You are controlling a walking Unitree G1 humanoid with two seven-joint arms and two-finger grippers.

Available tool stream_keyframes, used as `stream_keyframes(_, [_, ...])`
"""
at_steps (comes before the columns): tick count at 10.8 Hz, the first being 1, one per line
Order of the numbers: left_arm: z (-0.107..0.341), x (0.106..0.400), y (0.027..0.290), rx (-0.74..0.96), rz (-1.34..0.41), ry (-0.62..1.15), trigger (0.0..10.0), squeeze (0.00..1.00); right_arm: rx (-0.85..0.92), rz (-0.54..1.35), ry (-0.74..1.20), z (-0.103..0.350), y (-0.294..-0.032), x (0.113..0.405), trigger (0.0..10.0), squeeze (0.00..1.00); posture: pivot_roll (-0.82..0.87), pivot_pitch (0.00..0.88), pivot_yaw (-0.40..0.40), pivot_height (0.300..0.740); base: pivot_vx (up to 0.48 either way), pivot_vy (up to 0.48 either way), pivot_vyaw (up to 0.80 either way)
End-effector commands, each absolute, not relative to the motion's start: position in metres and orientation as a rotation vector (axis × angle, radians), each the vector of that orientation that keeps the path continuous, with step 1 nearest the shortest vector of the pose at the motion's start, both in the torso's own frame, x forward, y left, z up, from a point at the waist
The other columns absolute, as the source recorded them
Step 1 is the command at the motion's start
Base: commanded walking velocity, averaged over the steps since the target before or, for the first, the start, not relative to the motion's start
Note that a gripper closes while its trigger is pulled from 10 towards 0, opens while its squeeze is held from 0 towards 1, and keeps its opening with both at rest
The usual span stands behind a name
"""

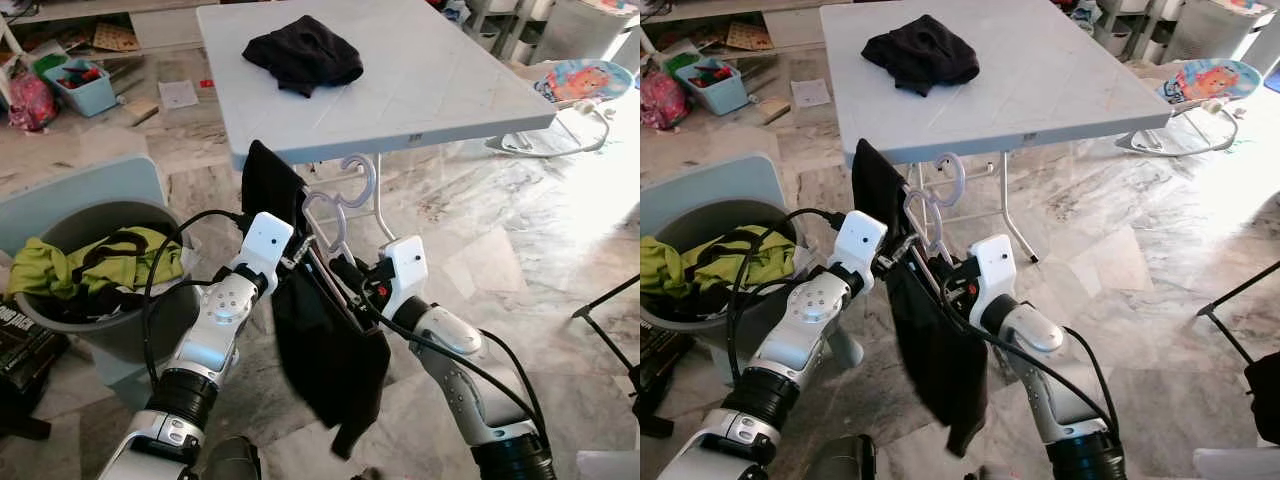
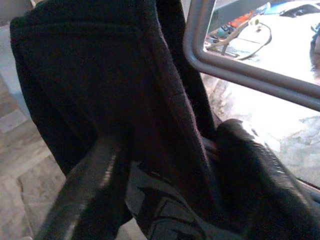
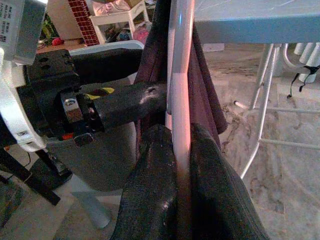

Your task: Hang hanger

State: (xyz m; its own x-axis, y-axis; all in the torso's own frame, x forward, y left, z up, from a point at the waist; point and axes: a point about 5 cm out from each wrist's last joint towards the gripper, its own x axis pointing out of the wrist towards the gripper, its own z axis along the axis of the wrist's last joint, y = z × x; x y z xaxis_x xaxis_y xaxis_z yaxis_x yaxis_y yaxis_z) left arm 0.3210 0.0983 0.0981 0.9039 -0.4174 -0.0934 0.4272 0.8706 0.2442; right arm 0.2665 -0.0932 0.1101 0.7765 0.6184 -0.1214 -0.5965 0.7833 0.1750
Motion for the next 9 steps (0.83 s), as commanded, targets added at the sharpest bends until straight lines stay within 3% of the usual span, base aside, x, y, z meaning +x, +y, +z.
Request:
stream_keyframes(1, [0.100,0.326,0.108,0.275,-0.401,0.041,0.0,0.00,0.111,0.655,0.052,0.134,-0.095,0.270,10.0,0.00,-0.06,0.077,-0.042,0.740,0.000,0.000,0.00])
stream_keyframes(6, [0.099,0.334,0.132,0.345,-0.285,0.050,0.0,0.00,0.070,0.654,0.075,0.129,-0.107,0.266,10.0,0.00,-0.06,0.076,-0.042,0.740,0.000,0.000,0.00])
stream_keyframes(9, [0.100,0.334,0.125,0.320,-0.312,0.036,0.0,0.00,0.036,0.714,0.070,0.130,-0.106,0.259,10.0,0.00,-0.06,0.070,-0.040,0.740,0.000,0.000,0.00])
